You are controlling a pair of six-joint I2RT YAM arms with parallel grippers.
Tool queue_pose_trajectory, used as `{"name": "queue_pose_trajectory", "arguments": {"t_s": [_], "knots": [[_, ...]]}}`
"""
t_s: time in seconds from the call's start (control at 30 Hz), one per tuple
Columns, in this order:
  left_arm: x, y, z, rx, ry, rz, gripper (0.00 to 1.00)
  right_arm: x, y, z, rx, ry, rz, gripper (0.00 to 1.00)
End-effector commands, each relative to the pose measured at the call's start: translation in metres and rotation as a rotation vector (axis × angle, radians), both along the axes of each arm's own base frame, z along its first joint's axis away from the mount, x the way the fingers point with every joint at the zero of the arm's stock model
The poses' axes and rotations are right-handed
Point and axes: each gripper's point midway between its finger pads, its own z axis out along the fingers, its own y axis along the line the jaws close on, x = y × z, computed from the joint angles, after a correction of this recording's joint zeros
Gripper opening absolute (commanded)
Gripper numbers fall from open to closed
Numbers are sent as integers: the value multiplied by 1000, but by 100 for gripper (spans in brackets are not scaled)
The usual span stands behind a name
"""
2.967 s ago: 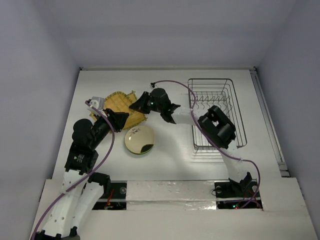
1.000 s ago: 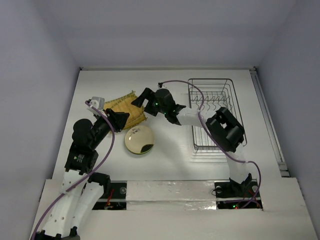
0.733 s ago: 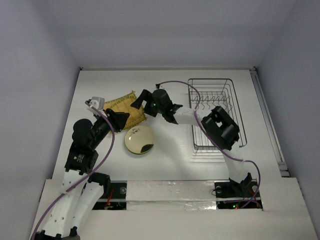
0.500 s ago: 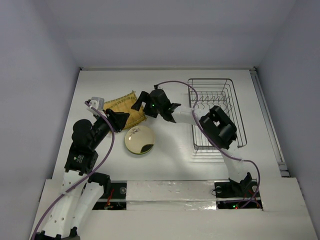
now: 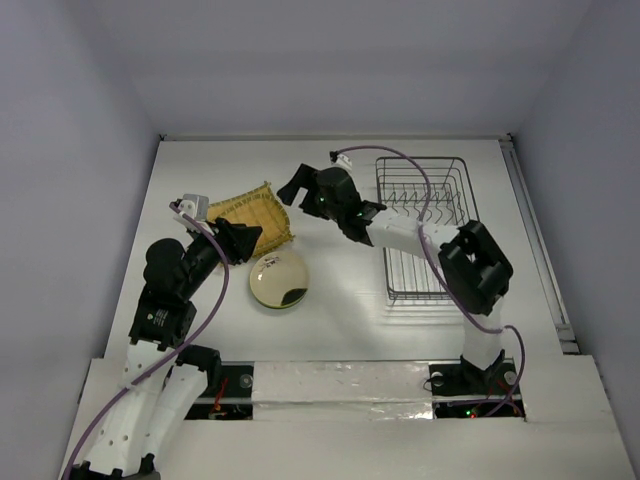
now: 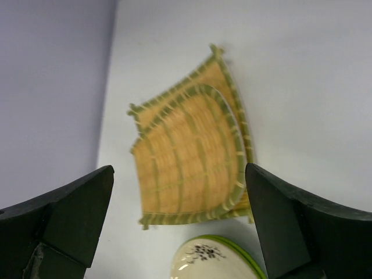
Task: Unload the plates from the dish rack
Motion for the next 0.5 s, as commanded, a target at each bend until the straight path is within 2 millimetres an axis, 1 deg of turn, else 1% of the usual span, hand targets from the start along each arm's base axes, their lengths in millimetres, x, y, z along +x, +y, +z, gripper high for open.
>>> {"name": "queue_pose_trajectory", "arguments": {"t_s": [0.0, 0.03, 0.07, 0.1, 0.13, 0.17, 0.2, 0.23, 0.27, 0.3, 0.33, 0.37, 0.4, 0.43, 0.47], "knots": [[-3, -1, 27, -12, -82, -12, 43, -1, -6, 58, 58, -151, -15, 100], [-3, -1, 27, -12, -81, -11, 44, -2, -8, 74, 75, -181, -16, 100], [-3, -1, 29, -10, -87, -13, 44, -6, -13, 74, 67, -189, -18, 99], [-3, -1, 29, -9, -89, -13, 44, -8, -19, 82, 60, -220, -20, 96], [-3, -1, 29, -8, -90, -14, 45, -13, -29, 108, 81, -264, -38, 77], [-4, -1, 31, -8, -95, -17, 45, -18, -37, 107, 66, -269, -45, 66], [-5, -2, 31, -10, -99, -22, 46, -22, -45, 113, 52, -291, -53, 54], [-5, -2, 34, -11, -107, -25, 47, -25, -55, 121, 49, -309, -77, 24], [-6, -2, 34, -13, -109, -25, 47, -34, -69, 147, 74, -347, -95, 12], [-6, -2, 35, -12, -113, -23, 48, -40, -80, 142, 44, -351, -106, 4], [-7, -1, 37, -16, -117, -19, 50, -44, -92, 148, 36, -367, -139, 0], [-8, -1, 37, -18, -121, -17, 51, -49, -103, 155, 35, -383, -157, 0], [-8, 0, 37, -18, -123, -15, 52, -63, -122, 183, 63, -439, -180, 0], [-8, 1, 37, -19, -122, -8, 54, -68, -137, 176, 40, -442, -212, 0], [-8, 2, 39, -20, -130, -2, 54, -75, -149, 182, 41, -460, -235, 0]]}}
